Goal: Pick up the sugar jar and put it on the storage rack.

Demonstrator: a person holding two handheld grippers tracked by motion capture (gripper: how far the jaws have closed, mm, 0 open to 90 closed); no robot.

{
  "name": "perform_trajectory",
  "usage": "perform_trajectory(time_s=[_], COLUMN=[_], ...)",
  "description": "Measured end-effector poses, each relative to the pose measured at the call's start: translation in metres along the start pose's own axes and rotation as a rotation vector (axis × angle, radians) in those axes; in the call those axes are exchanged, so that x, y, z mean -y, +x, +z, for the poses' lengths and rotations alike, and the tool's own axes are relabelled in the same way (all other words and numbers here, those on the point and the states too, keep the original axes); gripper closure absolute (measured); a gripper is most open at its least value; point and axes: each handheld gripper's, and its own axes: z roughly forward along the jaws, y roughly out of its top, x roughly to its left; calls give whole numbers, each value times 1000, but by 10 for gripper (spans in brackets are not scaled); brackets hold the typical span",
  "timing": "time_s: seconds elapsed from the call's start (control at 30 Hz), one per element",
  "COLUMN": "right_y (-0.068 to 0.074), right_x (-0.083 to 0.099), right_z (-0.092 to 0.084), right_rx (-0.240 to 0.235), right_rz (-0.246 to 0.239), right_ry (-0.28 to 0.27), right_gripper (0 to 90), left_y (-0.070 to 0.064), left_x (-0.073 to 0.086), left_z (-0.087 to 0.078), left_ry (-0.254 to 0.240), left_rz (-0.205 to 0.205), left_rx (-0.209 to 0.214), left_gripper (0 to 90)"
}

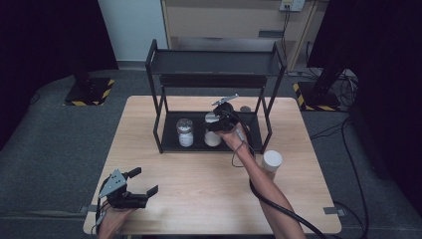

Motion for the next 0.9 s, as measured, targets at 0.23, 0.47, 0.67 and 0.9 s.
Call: perform_trajectory(time_s=[0.23, 0.47, 0.67, 0.9], right_y=[-2, -1, -2, 0], right_x=[1, 2, 4, 3], right_z=[4, 4, 4, 4], right_rx=[-4, 1, 3, -1], right_rz=[19, 9, 7, 15], right_ry=[-1, -2, -7, -3], right_gripper=[341, 340, 339, 333], left_y=[0, 0, 0, -1], left_x=[0, 0, 0, 0], left_z=[0, 0, 0, 0], left_ry=[1, 2, 3, 0], left_rz=[1, 4, 6, 7], left_rx=[1, 1, 2, 0], left_gripper=[21, 20, 20, 20])
